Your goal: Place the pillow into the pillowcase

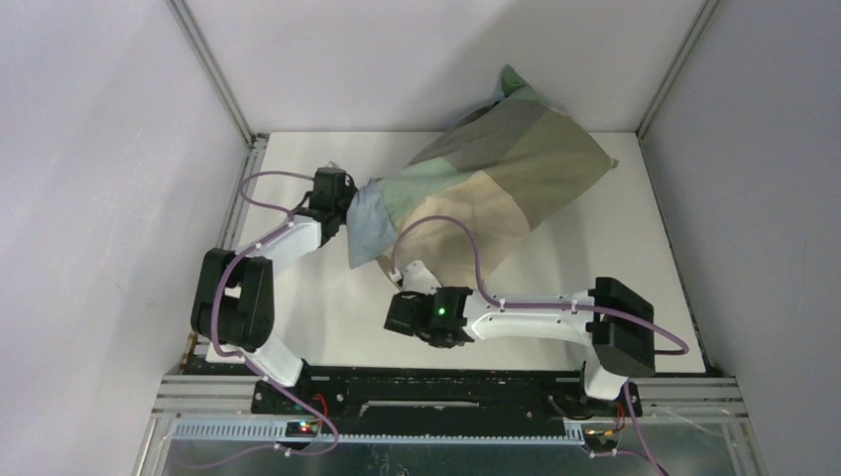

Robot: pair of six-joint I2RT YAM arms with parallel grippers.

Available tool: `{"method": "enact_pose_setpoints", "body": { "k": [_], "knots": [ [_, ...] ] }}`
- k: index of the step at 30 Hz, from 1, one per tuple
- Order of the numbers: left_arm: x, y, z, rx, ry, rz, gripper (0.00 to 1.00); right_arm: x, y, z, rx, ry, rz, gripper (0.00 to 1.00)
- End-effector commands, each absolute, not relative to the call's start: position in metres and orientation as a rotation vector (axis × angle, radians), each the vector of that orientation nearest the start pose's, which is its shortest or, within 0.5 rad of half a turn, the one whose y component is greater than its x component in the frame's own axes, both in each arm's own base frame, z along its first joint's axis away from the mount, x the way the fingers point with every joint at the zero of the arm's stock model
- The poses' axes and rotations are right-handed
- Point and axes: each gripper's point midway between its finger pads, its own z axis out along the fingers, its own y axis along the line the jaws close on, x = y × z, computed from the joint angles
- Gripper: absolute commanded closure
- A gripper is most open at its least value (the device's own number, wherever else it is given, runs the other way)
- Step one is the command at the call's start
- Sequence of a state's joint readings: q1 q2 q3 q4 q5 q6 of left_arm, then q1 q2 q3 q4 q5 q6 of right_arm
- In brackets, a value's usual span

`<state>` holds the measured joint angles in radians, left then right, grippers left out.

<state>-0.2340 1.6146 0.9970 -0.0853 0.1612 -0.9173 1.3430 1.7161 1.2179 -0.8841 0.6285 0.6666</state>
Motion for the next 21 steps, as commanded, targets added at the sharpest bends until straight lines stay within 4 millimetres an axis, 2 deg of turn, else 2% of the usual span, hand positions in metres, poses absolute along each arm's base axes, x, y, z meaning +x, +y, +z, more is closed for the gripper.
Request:
{"method": "enact_pose_setpoints", "body": {
  "k": [1,3,5,7,9,10,16,18,20,21],
  "knots": [
    [0.433,-0.141,0.119,-0.782,2.161,-0.708,1.0,0.134,0.366,0.188,-0.851,2.211,0.221,1.0],
    [0.433,-0.139,0.116,-0.819,2.124,-0.719,1.0,0.099,0.406,0.223,-0.995,2.145,0.468,1.0],
    [0.431,-0.137,0.118,-0.851,2.093,-0.726,1.0,0.068,0.433,0.238,-1.112,2.108,0.625,1.0],
    [0.429,-0.135,0.121,-0.861,2.067,-0.726,1.0,0.068,0.44,0.245,-1.134,2.092,0.632,1.0],
    [0.426,-0.136,0.126,-0.852,2.059,-0.72,1.0,0.087,0.438,0.266,-1.098,2.076,0.615,1.0],
    [0.424,-0.139,0.129,-0.843,2.056,-0.726,1.0,0.1,0.436,0.283,-1.064,2.055,0.626,1.0],
    [0.408,-0.161,0.154,-0.781,2.026,-0.767,1.0,0.168,0.42,0.41,-0.911,1.875,0.822,1.0],
    [0.403,-0.166,0.162,-0.748,2.031,-0.778,0.83,0.189,0.414,0.441,-0.859,1.833,0.88,1.0],
    [0.398,-0.166,0.169,-0.72,2.037,-0.782,0.58,0.209,0.405,0.462,-0.809,1.806,0.937,1.0],
    [0.396,-0.164,0.175,-0.701,2.03,-0.776,0.45,0.22,0.4,0.465,-0.783,1.812,0.949,1.0]
  ]
}}
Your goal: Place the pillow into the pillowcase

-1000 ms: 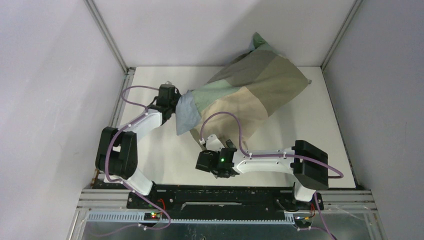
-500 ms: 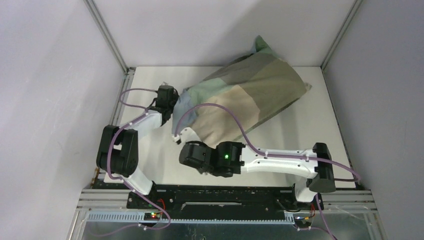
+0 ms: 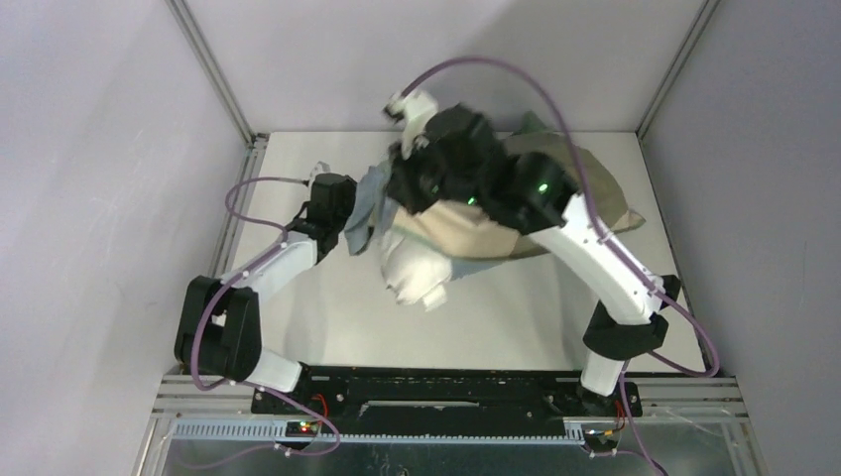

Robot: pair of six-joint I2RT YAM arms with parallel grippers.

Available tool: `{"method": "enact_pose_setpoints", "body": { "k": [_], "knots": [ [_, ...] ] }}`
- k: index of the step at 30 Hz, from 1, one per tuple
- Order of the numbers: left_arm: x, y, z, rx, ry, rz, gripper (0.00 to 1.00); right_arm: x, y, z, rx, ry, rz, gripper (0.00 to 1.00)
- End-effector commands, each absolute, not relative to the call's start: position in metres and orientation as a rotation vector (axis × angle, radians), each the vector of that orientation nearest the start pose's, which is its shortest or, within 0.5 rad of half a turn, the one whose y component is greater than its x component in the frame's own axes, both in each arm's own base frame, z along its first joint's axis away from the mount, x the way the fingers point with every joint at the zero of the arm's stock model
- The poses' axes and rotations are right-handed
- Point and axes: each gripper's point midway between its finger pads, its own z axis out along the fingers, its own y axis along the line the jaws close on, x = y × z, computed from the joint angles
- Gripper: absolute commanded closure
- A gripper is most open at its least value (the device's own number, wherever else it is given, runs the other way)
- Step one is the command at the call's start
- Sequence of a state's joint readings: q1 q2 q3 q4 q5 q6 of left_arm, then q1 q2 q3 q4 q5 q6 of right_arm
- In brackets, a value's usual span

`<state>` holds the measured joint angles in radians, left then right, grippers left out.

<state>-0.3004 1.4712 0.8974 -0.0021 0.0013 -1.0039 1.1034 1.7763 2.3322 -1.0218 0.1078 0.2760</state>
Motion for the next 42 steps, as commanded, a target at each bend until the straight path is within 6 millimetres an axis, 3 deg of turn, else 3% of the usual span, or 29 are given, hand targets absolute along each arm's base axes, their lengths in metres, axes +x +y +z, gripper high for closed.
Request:
{"method": "enact_pose_setpoints", "body": {
  "k": [1,5,10,14,16,19,23,25,28,31,33,35,39,40,42],
  "knots": [
    [0.39,-0.16,0.176,-0.692,2.046,-0.756,0.36,0.23,0.396,0.465,-0.76,1.819,0.96,1.0],
    [0.374,-0.135,0.197,-0.677,2.023,-0.708,0.1,0.268,0.379,0.457,-0.667,1.859,0.96,1.0],
    [0.342,-0.086,0.219,-0.681,1.967,-0.622,0.01,0.297,0.363,0.451,-0.584,1.895,0.955,1.0],
    [0.301,-0.073,0.24,-0.582,1.956,-0.561,0.0,0.305,0.357,0.456,-0.556,1.885,0.948,1.0],
    [0.28,-0.078,0.242,-0.546,1.964,-0.581,0.0,0.306,0.355,0.459,-0.548,1.881,0.944,1.0],
    [0.251,-0.091,0.228,-0.524,1.994,-0.612,0.0,0.305,0.353,0.463,-0.543,1.87,0.943,1.0],
    [0.231,-0.134,0.193,-0.5,2.068,-0.74,0.03,0.302,0.353,0.464,-0.543,1.871,0.953,1.0],
    [0.228,-0.156,0.177,-0.484,2.095,-0.79,0.03,0.3,0.354,0.463,-0.544,1.873,0.949,1.0],
    [0.235,-0.179,0.179,-0.464,2.092,-0.849,0.05,0.297,0.354,0.461,-0.545,1.88,0.918,1.0],
    [0.247,-0.174,0.181,-0.501,2.086,-0.74,0.06,0.292,0.356,0.458,-0.556,1.892,0.904,1.0],
    [0.26,-0.168,0.179,-0.575,2.037,-0.701,0.14,0.285,0.36,0.457,-0.569,1.896,0.91,1.0],
    [0.279,-0.173,0.188,-0.613,1.956,-0.729,0.34,0.269,0.371,0.461,-0.6,1.889,0.962,1.0],
    [0.315,-0.216,0.215,-0.564,1.884,-0.832,0.91,0.194,0.426,0.488,-0.788,1.772,1.218,1.0],
    [0.321,-0.228,0.222,-0.541,1.884,-0.842,0.98,0.174,0.437,0.493,-0.839,1.74,1.26,1.0],
    [0.324,-0.244,0.238,-0.508,1.869,-0.868,1.0,0.152,0.445,0.498,-0.898,1.718,1.315,1.0]
  ]
}}
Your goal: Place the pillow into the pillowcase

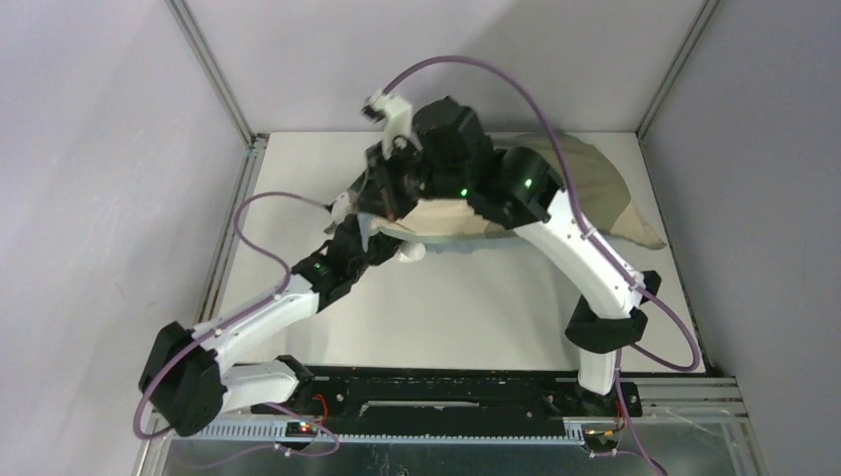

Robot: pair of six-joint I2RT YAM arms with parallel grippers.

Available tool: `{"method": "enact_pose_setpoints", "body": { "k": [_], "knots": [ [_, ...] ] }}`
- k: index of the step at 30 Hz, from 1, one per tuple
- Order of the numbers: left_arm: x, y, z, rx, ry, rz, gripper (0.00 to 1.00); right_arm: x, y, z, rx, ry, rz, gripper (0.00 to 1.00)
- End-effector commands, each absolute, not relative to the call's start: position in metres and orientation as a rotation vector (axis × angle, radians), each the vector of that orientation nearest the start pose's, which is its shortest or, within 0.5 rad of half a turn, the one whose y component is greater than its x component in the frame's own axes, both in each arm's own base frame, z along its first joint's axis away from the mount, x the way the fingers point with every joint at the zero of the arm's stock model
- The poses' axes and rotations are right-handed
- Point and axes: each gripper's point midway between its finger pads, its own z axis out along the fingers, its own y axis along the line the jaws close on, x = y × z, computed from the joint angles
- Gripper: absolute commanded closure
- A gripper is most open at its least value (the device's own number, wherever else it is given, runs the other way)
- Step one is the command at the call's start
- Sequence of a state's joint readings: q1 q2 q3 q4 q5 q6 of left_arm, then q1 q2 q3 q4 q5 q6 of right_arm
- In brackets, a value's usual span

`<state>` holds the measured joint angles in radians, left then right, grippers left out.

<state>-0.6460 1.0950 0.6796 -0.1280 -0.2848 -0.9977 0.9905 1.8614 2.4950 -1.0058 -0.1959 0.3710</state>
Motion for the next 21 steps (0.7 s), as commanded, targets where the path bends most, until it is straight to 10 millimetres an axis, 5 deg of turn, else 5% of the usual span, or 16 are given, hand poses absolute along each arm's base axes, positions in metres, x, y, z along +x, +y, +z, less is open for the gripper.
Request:
{"method": "enact_pose_setpoints", "body": {
  "k": [1,8,15,21],
  "knots": [
    [0.323,-0.248,0.243,-0.499,1.855,-0.881,1.0,0.149,0.444,0.496,-0.911,1.723,1.326,1.0],
    [0.314,-0.237,0.246,-0.539,1.822,-0.859,1.0,0.191,0.409,0.46,-0.789,1.848,1.234,1.0],
    [0.318,-0.239,0.256,-0.548,1.849,-0.831,1.0,0.215,0.344,0.437,-0.582,1.927,0.919,0.3],
    [0.32,-0.242,0.258,-0.563,1.868,-0.842,1.0,0.232,0.237,0.386,-0.182,1.987,0.679,0.09]
  ]
}}
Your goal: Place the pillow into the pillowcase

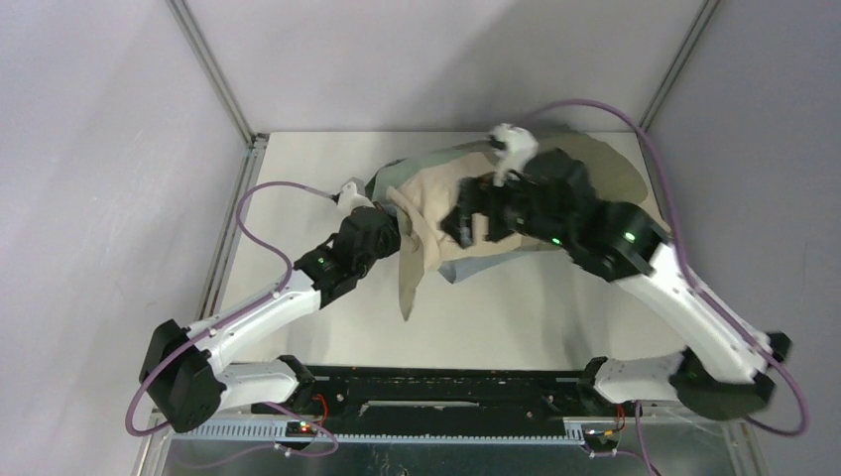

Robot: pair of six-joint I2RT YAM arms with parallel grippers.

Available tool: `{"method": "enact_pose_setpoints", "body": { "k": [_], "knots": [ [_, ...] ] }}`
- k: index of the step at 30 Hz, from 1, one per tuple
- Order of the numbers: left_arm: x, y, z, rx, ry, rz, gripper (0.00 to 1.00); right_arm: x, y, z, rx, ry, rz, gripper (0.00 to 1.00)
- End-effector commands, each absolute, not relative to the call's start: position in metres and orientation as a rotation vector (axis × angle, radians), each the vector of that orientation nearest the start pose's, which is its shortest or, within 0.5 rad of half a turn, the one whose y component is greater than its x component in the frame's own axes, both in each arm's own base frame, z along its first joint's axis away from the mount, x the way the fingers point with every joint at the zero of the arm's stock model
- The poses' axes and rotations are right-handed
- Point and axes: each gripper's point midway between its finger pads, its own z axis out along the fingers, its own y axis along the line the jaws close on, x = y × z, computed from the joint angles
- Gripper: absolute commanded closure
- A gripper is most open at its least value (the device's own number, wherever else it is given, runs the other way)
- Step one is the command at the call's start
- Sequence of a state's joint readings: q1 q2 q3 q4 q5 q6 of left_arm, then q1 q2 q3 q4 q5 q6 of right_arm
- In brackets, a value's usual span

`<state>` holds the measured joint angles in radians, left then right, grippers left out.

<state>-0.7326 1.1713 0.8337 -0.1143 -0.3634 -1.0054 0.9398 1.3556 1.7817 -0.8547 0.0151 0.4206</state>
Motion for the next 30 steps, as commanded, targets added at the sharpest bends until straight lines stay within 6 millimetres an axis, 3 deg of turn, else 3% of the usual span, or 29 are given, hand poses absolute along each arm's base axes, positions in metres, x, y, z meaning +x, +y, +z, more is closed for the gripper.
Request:
{"method": "enact_pose_setpoints", "body": {
  "k": [1,3,6,10,12,17,21,25,30],
  "knots": [
    [0.321,-0.242,0.258,-0.565,1.868,-0.85,1.0,0.235,0.218,0.365,-0.117,2.012,0.627,0.08],
    [0.32,-0.243,0.26,-0.56,1.868,-0.861,1.0,0.242,0.182,0.327,0.036,2.064,0.563,0.07],
    [0.319,-0.244,0.263,-0.544,1.869,-0.865,1.0,0.245,0.146,0.279,0.177,2.111,0.493,0.05],
    [0.317,-0.244,0.266,-0.519,1.88,-0.858,1.0,0.253,0.127,0.228,0.29,2.128,0.556,0.02],
    [0.317,-0.243,0.265,-0.503,1.891,-0.846,1.0,0.261,0.123,0.214,0.342,2.103,0.628,0.01],
    [0.314,-0.242,0.264,-0.465,1.912,-0.824,1.0,0.287,0.119,0.202,0.432,1.99,0.757,0.01],
    [0.313,-0.237,0.258,-0.451,1.934,-0.798,1.0,0.302,0.125,0.221,0.468,1.853,0.859,0.01],
    [0.312,-0.235,0.254,-0.435,1.952,-0.794,1.0,0.316,0.13,0.222,0.501,1.794,0.897,0.01],
    [0.311,-0.234,0.255,-0.402,1.969,-0.776,1.0,0.34,0.14,0.204,0.528,1.829,0.906,0.13]
  ]
}}
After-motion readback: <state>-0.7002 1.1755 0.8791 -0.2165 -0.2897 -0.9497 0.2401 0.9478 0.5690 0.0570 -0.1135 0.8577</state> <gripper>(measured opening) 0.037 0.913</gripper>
